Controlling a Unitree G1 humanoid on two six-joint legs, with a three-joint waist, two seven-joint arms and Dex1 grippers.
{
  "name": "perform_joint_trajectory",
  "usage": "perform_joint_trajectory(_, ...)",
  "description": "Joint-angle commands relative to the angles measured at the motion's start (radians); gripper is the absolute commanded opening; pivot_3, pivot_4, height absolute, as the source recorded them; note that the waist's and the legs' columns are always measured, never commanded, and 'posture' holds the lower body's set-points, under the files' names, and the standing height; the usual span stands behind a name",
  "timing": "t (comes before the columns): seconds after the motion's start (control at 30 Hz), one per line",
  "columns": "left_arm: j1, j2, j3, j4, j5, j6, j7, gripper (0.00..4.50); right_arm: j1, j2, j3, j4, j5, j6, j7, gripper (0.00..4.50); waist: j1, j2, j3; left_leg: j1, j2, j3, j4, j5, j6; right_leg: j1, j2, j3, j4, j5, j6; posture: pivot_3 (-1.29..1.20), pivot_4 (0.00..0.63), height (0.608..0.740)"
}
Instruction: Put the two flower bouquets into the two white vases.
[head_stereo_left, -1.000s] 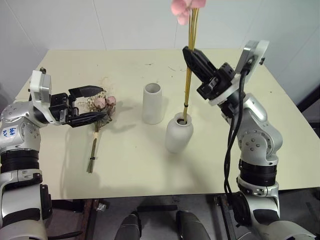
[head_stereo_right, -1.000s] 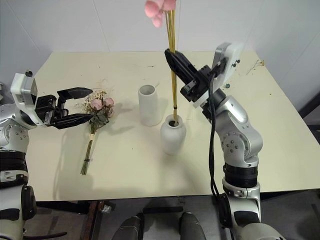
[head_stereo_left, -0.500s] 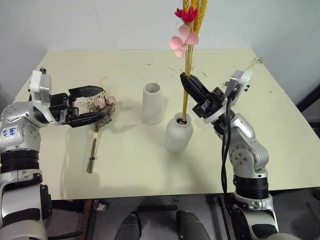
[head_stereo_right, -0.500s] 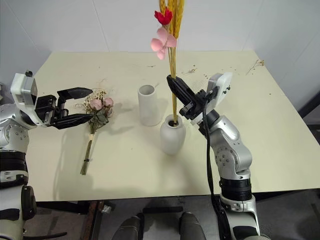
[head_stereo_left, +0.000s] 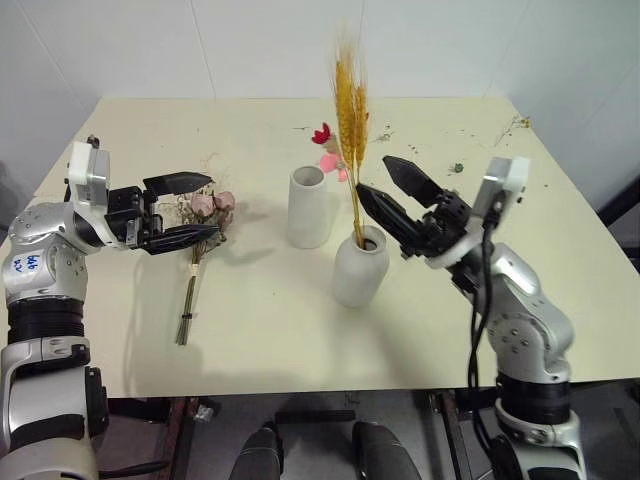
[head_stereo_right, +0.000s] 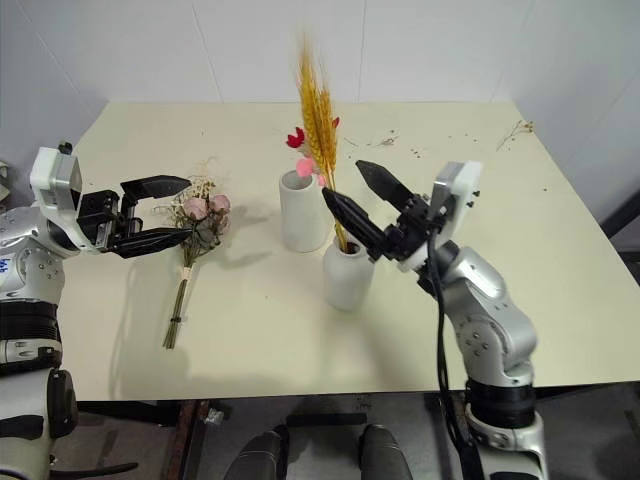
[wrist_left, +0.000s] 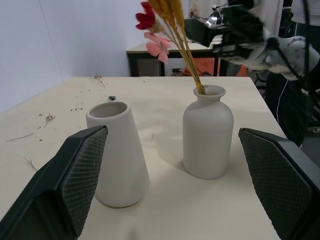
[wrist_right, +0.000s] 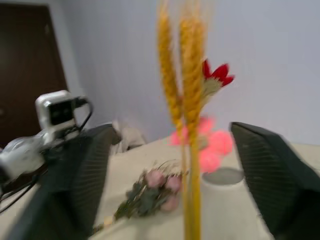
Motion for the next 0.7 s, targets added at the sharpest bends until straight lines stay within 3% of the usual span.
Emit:
perform_joint_trajectory(0.03, -0.028, 0.003, 0.009, -0.016, 0.003, -0.008, 0.004, 4.5, 0.032, -0.083, -0.065, -0.103, 0.088, 0.05, 0.019, 4.49, 0.002, 0.0, 0.0, 0.0, 0.0, 0.0, 0.0, 0.0, 0.0, 0.0, 0.0, 0.0, 0.0, 0.0, 0.0, 0.0, 0.15, 0.74)
perform_joint_trajectory(0.17, -0.023, -0.002, -0.002, -0.027, 0.021, 0.006, 0.042, 4.5, 0.103, -0.317, -0.163, -0.124, 0.218, 0.198, 0.107, 4.49, 0.009, 0.0, 0.0, 0.0, 0.0, 0.0, 0.0, 0.0, 0.0, 0.001, -0.001, 0.0, -0.001, 0.0, -0.001, 0.0, 0.15, 0.74)
perform_joint_trajectory(0.33, 0.023, -0.015, -0.002, -0.117, 0.038, 0.066, 0.176, 4.5, 0.119, -0.479, -0.215, -0.07, 0.262, 0.251, 0.218, 4.49, 0.007, 0.0, 0.0, 0.0, 0.0, 0.0, 0.0, 0.0, 0.0, 0.003, -0.001, 0.0, -0.005, 0.0, -0.001, 0.0, 0.15, 0.74)
perform_joint_trajectory(0.53, 0.119, -0.037, 0.028, -0.325, 0.061, 0.265, 0.517, 4.5, 0.081, -0.59, -0.185, 0.024, 0.265, 0.325, 0.318, 4.49, 0.008, -0.001, 0.0, 0.0, 0.0, 0.0, 0.0, 0.0, 0.0, 0.003, -0.001, 0.0, -0.007, 0.0, 0.0, 0.0, 0.15, 0.74)
perform_joint_trajectory(0.7, 0.236, -0.061, 0.057, -0.589, 0.079, 0.441, 0.802, 4.5, 0.048, -0.618, -0.162, 0.136, 0.193, 0.292, 0.439, 4.49, 0.009, -0.001, 0.0, 0.0, 0.0, 0.0, 0.001, -0.001, 0.0, 0.004, -0.001, 0.0, -0.007, 0.001, 0.001, 0.0, 0.15, 0.74)
